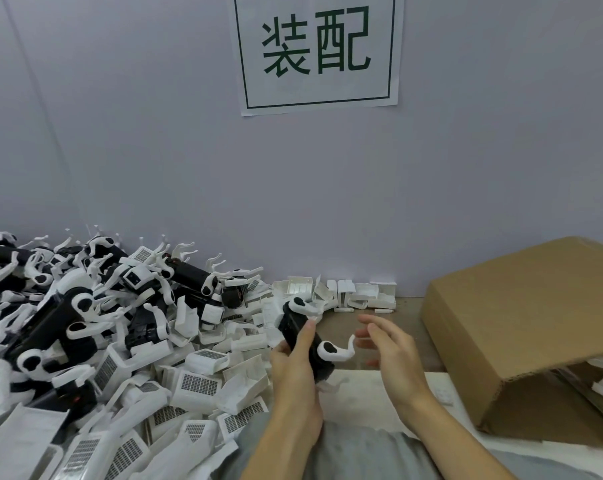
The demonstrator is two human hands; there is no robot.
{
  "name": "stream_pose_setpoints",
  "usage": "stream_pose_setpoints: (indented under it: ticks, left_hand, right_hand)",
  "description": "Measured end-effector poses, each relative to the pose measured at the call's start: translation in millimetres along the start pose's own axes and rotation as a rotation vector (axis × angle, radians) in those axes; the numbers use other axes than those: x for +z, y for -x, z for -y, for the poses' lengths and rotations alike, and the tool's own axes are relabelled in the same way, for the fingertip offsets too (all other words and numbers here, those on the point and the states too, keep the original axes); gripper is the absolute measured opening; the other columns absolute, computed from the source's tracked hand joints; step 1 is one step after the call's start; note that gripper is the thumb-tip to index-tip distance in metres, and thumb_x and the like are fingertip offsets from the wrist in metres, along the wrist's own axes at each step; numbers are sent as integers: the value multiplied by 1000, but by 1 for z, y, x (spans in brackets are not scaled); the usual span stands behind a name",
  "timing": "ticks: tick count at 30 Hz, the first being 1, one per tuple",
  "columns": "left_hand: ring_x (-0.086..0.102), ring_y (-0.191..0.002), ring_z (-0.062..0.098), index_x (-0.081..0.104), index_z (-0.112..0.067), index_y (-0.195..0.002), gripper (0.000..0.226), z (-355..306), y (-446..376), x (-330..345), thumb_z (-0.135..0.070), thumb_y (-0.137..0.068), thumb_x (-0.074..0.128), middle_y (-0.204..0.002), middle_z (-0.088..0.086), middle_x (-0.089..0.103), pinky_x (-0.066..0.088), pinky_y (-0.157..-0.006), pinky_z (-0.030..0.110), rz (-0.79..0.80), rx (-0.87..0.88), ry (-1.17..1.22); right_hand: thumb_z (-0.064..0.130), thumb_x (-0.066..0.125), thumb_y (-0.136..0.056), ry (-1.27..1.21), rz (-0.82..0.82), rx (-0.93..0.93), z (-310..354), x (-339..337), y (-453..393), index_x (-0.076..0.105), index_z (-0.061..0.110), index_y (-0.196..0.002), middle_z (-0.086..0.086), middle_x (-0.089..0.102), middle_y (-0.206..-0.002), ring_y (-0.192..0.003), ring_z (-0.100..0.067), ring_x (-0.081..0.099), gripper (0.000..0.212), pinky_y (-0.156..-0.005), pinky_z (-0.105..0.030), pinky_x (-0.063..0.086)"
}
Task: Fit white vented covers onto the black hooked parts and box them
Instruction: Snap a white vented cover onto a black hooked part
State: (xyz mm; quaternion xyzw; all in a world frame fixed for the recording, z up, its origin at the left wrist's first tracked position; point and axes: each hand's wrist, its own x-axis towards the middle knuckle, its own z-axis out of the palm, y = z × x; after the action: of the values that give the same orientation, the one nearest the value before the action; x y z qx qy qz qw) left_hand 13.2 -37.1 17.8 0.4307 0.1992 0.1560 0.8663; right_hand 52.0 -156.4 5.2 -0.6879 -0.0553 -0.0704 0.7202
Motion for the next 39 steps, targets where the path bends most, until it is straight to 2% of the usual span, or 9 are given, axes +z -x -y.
stream_pose_setpoints:
  ticks: [6, 10, 13, 16, 19, 23, 27, 36, 39]
  left_hand:
    - [65, -48, 18, 78, -4, -78, 41, -5, 2, -4, -29, -100, 53, -66, 8, 69, 51, -44, 24, 73, -136, 307]
    - [69, -62, 20, 73, 1, -98, 34, -2, 1, -5, -15, -99, 42, -84, 15, 73, 47, -65, 33, 71, -5, 174]
    - [67, -74, 29, 73, 4, -104, 40, -2, 1, -4, -25, -97, 45, -92, 19, 71, 48, -70, 36, 104, -70, 136]
    - [60, -81, 33, 70, 3, -114, 48, -2, 3, -4, -32, -96, 43, -100, 21, 66, 45, -53, 32, 113, -109, 89]
    - [64, -76, 33, 68, 0, -113, 42, 0, 4, -3, -32, -96, 48, -96, 25, 69, 41, -43, 25, 103, -79, -3]
    - [68, -102, 42, 65, -14, -117, 26, 5, 2, -1, -27, -99, 53, -113, 21, 71, 50, -61, 33, 119, 18, -86]
    - [69, -104, 40, 64, -19, -113, 17, 7, 3, 1, -24, -100, 53, -107, 16, 74, 52, -70, 37, 135, 74, -82]
    - [68, -86, 33, 61, -15, -111, 17, 7, 1, -1, -23, -100, 51, -95, 14, 75, 48, -57, 32, 114, 95, -53]
    - [67, -95, 43, 63, -16, -108, 15, 9, 0, 0, -21, -100, 52, -104, 21, 72, 54, -72, 47, 105, 110, -83]
  right_hand:
    - [10, 46, -100, -3, 66, 149, -2, -1, -4, 71, 18, -97, -6, 70, -79, -69, -17, 66, 27, -58, -28, 45]
    - [12, 39, -98, -63, 332, 214, 1, 4, 0, 70, 10, -106, -16, 75, -83, -70, -26, 70, 33, -58, -28, 46]
    - [5, 47, -79, -15, 544, 193, 6, 4, 8, 74, 14, -102, -16, 75, -92, -74, -26, 69, 36, -62, -28, 45]
    - [13, 56, -67, 28, 656, 153, 7, 4, 14, 70, 18, -106, -7, 71, -95, -81, -22, 67, 42, -68, -30, 43]
    - [28, 65, -81, 1, 640, 183, 7, 8, 17, 63, 13, -113, -8, 69, -91, -78, -21, 64, 36, -65, -29, 43]
    - [26, 55, -100, -5, 523, 209, 8, 13, 17, 63, 14, -108, -4, 69, -82, -72, -18, 64, 16, -57, -24, 44]
    - [19, 60, -94, -111, 520, 215, 8, 12, 16, 60, 11, -98, -6, 67, -78, -67, -18, 62, 9, -59, -27, 46]
    - [26, 56, -74, -54, 593, 179, 6, 10, 16, 59, 12, -102, -5, 67, -81, -74, -18, 62, 32, -65, -30, 45]
    - [29, 55, -73, 10, 567, 168, 6, 11, 16, 60, 9, -107, -1, 68, -77, -73, -16, 63, 39, -65, -29, 46]
